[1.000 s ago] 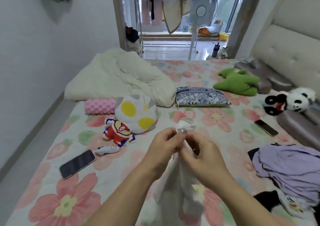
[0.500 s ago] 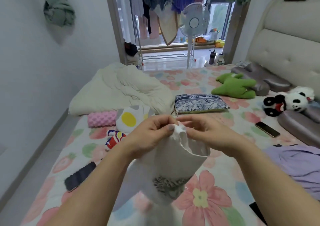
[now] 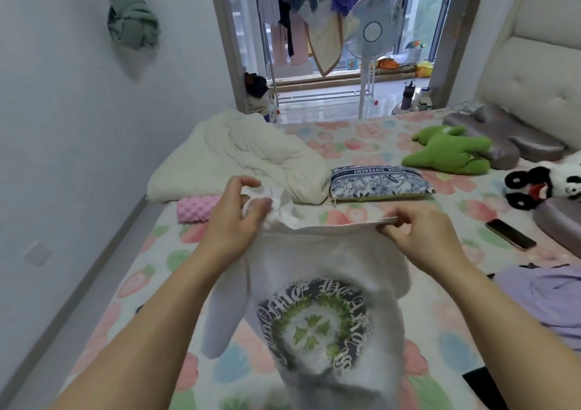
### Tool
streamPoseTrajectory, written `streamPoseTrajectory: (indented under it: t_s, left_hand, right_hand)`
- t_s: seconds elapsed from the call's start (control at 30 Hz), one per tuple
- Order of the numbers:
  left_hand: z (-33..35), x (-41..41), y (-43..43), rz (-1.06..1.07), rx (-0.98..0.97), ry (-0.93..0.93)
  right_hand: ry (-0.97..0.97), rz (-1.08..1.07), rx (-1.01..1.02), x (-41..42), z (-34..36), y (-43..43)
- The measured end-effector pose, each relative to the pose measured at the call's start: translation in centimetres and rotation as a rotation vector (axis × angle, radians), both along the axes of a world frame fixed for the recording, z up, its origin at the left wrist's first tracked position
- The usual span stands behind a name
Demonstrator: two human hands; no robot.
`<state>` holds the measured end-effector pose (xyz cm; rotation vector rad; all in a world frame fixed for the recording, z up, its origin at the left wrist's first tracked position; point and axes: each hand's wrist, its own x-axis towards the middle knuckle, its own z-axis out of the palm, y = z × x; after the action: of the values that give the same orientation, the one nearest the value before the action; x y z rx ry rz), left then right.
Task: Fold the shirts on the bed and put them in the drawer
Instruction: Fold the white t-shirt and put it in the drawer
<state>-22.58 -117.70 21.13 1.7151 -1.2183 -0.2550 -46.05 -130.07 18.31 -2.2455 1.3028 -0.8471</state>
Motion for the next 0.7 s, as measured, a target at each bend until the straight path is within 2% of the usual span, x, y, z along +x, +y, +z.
streamPoseTrajectory:
  t_s: [0.07, 0.17, 0.23, 0.33, 0.53, 0.6, 0.7]
  left_hand:
    - [0.0, 0.4, 0.1, -0.038, 0.11, -0.028]
    - [0.1, 1.1, 0.0, -0.074, 0.221, -0.249]
    - [0.0, 1.7, -0.2, 0.014, 0.218, -0.354]
    - [0.0, 2.8, -0.3, 0.138, 0.192, -0.357]
    - [-0.4, 3.6, -0.4, 0.152, 0.244, -0.528]
    - [-0.5, 3.4, -0.6, 0.161, 0.21, -0.463]
    - [-0.5, 3.3, -0.8, 0.093, 0.115, 0.006]
  right_hand:
    - [-0.035, -0.008, 0.028, -0.4, -0.2, -0.9]
    - [-0.123, 0.039, 0.107, -0.9, -0.1, -1.6]
    - [-0.079, 0.048, 0.041, -1.0, 0.0, -1.7]
    - [-0.063, 0.032, -0.04, -1.3, 0.9, -1.8]
    - [0.001, 0.195, -0.154, -2.0, 3.4, -2.1]
    - [0.017, 0.213, -0.204, -2.1, 4.1, -2.3]
    - [-0.009, 0.188, -0.255, -2.4, 5.1, -2.4]
